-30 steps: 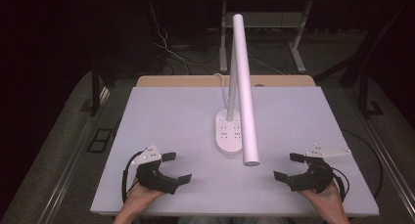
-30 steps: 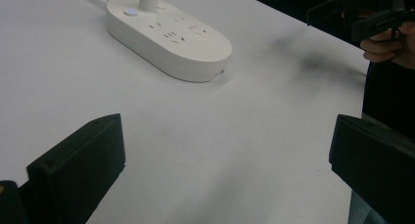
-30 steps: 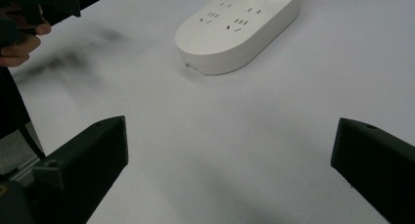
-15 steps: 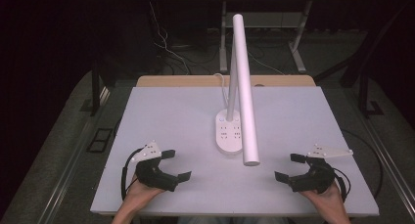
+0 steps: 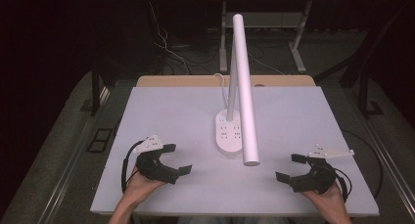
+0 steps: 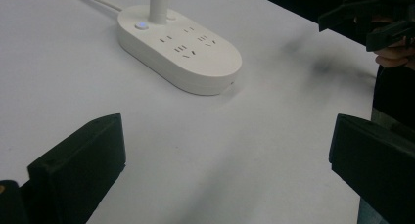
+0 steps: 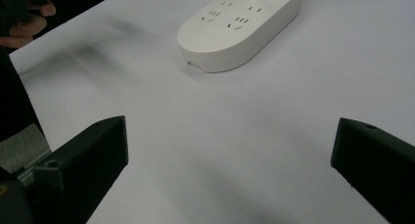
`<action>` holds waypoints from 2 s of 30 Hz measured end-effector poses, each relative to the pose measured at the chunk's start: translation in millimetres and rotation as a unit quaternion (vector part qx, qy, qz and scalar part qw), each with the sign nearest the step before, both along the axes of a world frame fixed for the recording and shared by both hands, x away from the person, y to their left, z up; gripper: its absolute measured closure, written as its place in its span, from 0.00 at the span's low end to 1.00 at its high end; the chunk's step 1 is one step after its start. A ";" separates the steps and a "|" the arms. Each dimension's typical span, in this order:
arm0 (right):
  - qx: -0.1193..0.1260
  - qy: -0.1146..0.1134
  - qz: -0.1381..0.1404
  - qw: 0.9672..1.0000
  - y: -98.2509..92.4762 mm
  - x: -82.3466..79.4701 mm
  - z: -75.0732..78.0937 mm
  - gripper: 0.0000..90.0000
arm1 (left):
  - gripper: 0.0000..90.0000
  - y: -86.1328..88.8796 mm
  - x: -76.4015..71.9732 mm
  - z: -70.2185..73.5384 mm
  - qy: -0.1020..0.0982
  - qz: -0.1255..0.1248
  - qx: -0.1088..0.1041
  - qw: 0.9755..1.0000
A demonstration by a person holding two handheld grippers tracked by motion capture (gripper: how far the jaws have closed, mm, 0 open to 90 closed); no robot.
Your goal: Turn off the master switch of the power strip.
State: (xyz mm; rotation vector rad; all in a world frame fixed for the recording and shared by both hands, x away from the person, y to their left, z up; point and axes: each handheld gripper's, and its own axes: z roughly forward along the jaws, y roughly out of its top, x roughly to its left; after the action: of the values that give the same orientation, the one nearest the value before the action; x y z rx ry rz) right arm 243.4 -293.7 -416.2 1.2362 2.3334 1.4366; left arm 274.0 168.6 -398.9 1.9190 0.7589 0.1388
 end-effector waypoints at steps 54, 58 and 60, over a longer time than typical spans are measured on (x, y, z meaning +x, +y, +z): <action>-0.012 0.004 -0.004 1.000 -0.7 0.4 -1.3 0.00 | 0.00 -46.3 77.8 45.9 0.008 -0.031 0.045 0.998; -0.012 0.003 -0.005 1.000 -0.3 0.8 -1.1 0.00 | 0.00 -51.6 83.9 47.7 0.010 -0.033 0.048 0.998; -0.012 0.004 -0.005 1.000 -0.4 0.8 -1.2 0.00 | 0.00 -54.5 87.5 48.9 0.011 -0.038 0.053 0.998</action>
State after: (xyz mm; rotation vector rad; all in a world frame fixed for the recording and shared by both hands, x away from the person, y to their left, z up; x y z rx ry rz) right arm 244.1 -294.1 -417.4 1.2471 2.3387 1.3982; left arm 361.5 114.1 -350.0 2.0489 0.7046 0.1134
